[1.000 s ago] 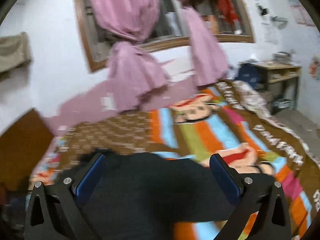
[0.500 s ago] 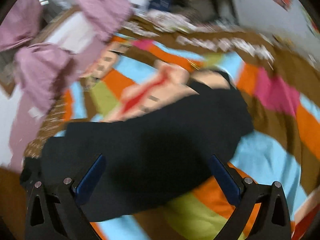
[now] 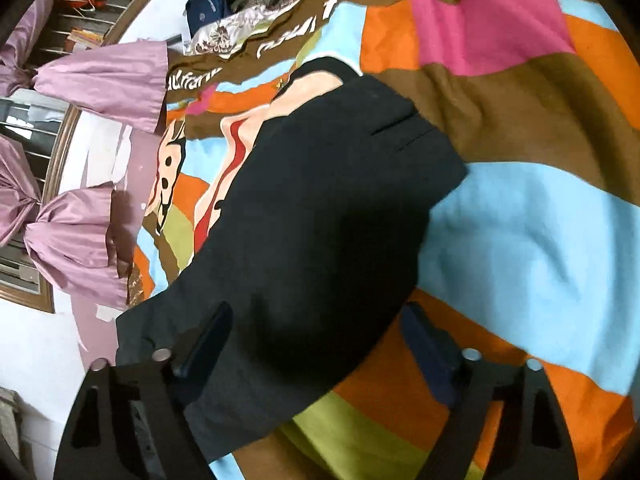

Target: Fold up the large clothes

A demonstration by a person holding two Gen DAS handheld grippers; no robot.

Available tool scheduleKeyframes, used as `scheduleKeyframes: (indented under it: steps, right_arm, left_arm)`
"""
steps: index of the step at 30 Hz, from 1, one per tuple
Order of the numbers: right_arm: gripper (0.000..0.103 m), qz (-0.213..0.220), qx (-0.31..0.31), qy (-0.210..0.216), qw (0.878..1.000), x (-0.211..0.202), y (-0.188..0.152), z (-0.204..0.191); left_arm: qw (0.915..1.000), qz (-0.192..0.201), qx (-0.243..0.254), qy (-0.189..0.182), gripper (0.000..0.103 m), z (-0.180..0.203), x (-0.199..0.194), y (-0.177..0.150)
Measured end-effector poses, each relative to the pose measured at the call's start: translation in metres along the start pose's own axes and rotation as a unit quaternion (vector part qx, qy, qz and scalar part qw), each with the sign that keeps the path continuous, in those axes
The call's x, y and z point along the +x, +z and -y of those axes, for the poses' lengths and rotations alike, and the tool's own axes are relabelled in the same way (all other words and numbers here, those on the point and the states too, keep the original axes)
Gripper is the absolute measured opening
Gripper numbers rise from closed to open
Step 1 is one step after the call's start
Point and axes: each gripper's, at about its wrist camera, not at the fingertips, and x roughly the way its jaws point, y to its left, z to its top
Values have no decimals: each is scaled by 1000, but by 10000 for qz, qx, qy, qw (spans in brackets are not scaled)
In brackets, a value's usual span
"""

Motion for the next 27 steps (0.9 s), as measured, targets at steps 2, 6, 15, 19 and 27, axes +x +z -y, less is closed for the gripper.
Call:
scheduleKeyframes:
  steps: [2, 6, 15, 19, 27]
  right_arm:
    - [72, -94, 182, -34, 9998, 9, -4, 6]
    - [42, 4, 354, 1, 9994, 14, -4, 11]
    - [9, 918, -826, 140, 9922, -35, -13, -69]
    - [8, 1448, -1952, 462, 9689, -66, -40, -141]
    - [8, 1780, -4353, 1062, 8761, -89, -165, -280]
  left_arm:
    - [9994, -355, -21, 58, 101, -3, 15, -7]
    - [9990, -436, -78, -32, 101, -10, 23, -14]
    - [9993, -173, -217, -262, 101, -22, 20, -28]
    - [9944, 368, -690, -709, 101, -44, -7, -34]
    - [9725, 1019, -1778, -1105, 101, -144, -90, -40]
